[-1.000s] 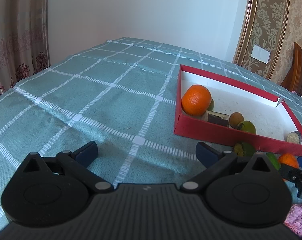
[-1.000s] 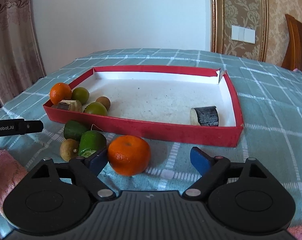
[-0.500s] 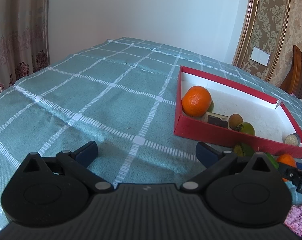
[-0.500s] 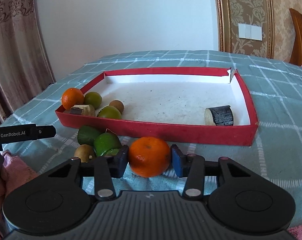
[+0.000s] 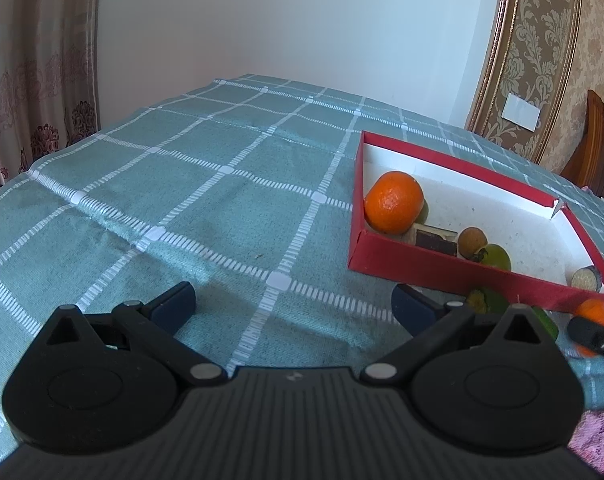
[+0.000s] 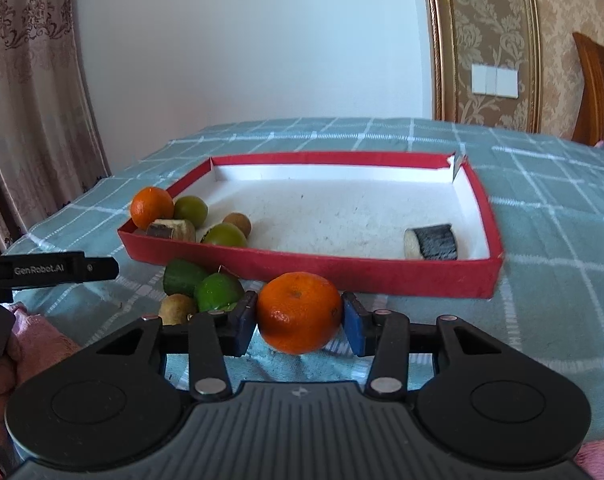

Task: Organize fruits
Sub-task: 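Carry the tangerine into the red tray and open the right gripper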

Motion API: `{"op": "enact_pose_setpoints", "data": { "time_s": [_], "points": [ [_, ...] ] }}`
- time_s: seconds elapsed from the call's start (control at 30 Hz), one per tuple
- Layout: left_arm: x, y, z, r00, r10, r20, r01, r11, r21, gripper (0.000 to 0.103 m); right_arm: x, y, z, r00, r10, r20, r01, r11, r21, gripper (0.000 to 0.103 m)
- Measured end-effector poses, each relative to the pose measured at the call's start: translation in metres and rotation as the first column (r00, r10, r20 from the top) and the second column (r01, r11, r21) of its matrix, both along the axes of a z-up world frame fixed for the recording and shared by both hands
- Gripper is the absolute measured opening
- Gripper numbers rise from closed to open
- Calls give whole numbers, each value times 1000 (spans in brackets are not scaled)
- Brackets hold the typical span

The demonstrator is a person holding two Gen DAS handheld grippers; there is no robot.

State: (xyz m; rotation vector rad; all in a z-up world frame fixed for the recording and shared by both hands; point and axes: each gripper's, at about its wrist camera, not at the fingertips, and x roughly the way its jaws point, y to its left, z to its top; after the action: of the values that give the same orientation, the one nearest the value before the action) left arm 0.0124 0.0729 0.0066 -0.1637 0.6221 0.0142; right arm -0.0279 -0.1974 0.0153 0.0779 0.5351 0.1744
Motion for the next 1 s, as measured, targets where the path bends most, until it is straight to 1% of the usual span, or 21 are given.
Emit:
{"op": "enact_pose_setpoints", "data": {
  "time_s": [0.3,0.63,0.77,0.9,1.0],
  "points": [
    [-1,-3,1,1000,8,-6,-8,1000,18,103,-2,-14,23,997,-28,70,27,1000,2,44],
    [1,-5,1,1000,9,-14,-9,999,35,103,28,-23,40,994,-46,103,48,999,-22,44],
    [1,-6,1,1000,9,-16,-8,999,39,103,47,-24,40,994,-54,94,58,998,-39,44],
    [1,-6,1,1000,9,-16,-8,999,40,103,69,-27,32,996,-73,52,75,996,-45,44],
    [1,-6,1,1000,9,-17,-8,999,42,103,75,-28,27,996,-81,40,82,995,-50,44]
  ]
}}
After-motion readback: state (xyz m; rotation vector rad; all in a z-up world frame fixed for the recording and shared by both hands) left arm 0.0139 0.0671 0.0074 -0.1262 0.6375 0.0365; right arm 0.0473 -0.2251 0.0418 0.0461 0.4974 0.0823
